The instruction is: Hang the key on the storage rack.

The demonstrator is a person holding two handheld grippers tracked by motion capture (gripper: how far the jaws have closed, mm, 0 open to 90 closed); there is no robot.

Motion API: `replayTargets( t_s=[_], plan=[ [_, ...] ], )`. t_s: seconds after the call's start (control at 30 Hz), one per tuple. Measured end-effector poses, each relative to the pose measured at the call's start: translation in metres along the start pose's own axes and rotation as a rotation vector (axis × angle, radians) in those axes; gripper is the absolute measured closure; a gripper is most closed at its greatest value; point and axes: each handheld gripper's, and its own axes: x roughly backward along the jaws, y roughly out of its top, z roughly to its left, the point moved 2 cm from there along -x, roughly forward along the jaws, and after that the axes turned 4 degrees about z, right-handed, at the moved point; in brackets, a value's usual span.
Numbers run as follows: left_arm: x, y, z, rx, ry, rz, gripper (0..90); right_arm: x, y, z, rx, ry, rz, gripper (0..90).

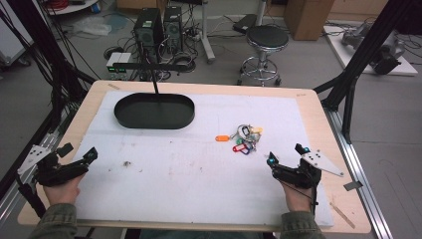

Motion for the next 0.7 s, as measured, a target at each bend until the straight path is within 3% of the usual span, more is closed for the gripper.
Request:
replayTargets(
  t_s=[0.57, 0.7],
  plan=[
    [-0.0029, -0.0002, -0.0035, -0.029, -0.006, 0.010, 1.7, -0.0018, -0.0009, 0.0007, -0.004, 0.002, 0.012, 0.5],
    [-0.0031, -0.0001, -0.0041, -0.029, -0.010, 0.009, 1.7, -0.0054, -0.0019, 0.0004, -0.001, -0.004, 0.041, 0.5]
  ],
)
